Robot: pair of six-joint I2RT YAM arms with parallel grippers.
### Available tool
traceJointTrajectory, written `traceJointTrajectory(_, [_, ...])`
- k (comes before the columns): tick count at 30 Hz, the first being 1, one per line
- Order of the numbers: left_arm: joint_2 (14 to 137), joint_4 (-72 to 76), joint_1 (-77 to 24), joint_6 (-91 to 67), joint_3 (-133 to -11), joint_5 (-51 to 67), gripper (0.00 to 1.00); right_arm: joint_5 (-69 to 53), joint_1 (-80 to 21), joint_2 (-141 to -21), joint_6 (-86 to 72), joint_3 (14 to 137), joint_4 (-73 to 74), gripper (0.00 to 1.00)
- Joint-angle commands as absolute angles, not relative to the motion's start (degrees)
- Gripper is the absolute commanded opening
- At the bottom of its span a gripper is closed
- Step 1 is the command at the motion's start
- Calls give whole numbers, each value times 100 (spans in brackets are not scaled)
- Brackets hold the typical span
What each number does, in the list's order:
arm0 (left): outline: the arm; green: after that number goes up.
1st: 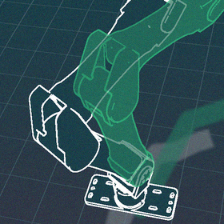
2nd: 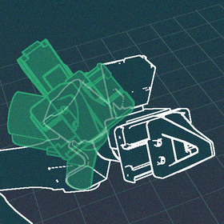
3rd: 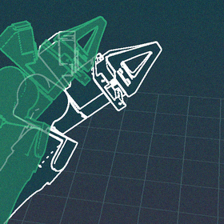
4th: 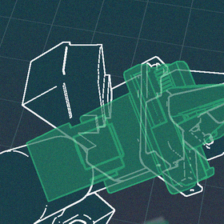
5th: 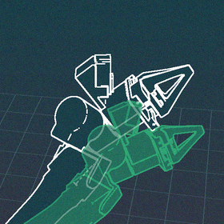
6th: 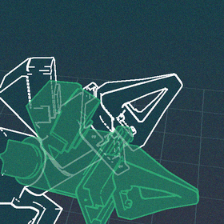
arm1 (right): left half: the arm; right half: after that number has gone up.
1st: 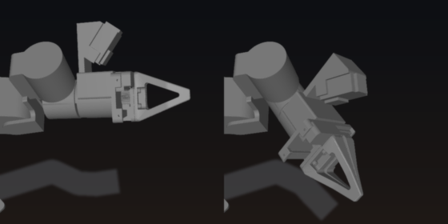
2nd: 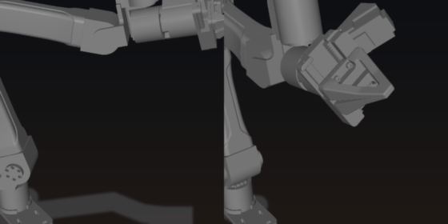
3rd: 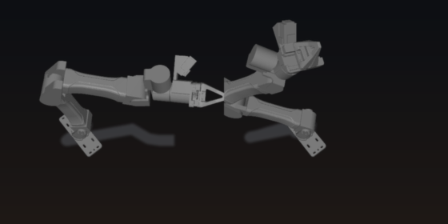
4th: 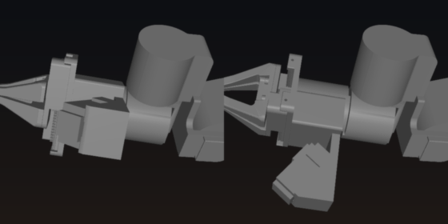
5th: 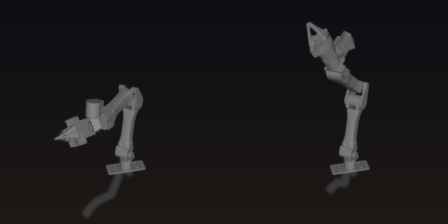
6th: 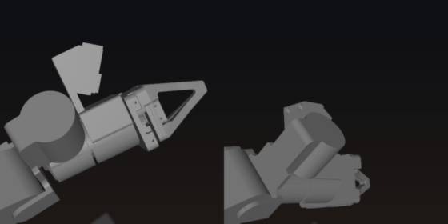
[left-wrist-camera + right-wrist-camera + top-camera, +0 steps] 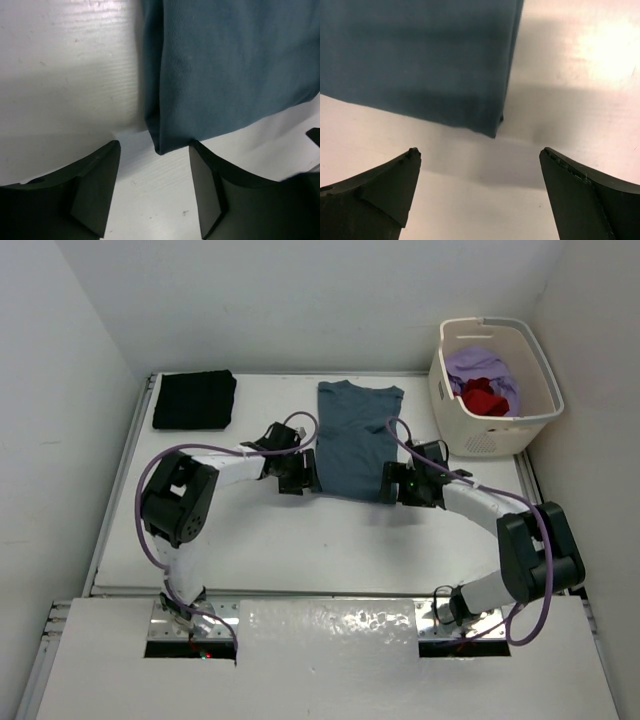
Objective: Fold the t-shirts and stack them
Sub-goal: Grab one side of the 2/3 rectangular tshirt with both arms
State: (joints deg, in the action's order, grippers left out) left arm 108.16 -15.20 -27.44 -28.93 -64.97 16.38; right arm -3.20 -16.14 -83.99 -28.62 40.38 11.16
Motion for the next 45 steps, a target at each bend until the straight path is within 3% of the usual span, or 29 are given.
traceJointTrajectory(1, [10889, -1239, -2813, -2830, -6434, 1740, 54, -448, -1582, -8244, -3199, 3973, 624, 99])
traceJointTrajectory(9, [11267, -1248, -2821, -2778, -6530, 1731, 30, -685, -1582, -8657, -3479, 3797, 291, 96])
traceJointTrajectory(10, [11346, -1265, -2813, -2777, -6591, 1784, 22, -694, -1573, -8736, -3524, 3762, 247, 94])
traceJointTrajectory(16, [11215, -1134, -2821, -2760, -6416, 1828, 0, -642, -1582, -8903, -3656, 3647, 79, 78])
traceJointTrajectory(19, [11232, -1055, -2821, -2786, -6355, 1898, 0, -607, -1573, -9087, -3691, 3682, -131, 63])
traceJointTrajectory(22, [11180, -941, -2821, -2812, -6276, 1934, 0, -580, -1573, -9202, -3744, 3709, -220, 55])
traceJointTrajectory(28, [10934, -827, -2813, -2856, -6197, 1951, 0, -493, -1573, -8983, -3551, 3612, -194, 19])
traceJointTrajectory(29, [10794, -774, -2821, -2865, -6074, 1986, 0, -466, -1573, -8930, -3438, 3612, -150, 0])
traceJointTrajectory(35, [10056, -694, -2839, -3023, -5153, 2197, 0, -957, -1635, -8492, -3023, 3437, 465, 0])
traceJointTrajectory(45, [8246, -2196, -3507, -3216, -4816, 1854, 0, -1309, -1986, -6330, -3023, 3418, 2661, 0])
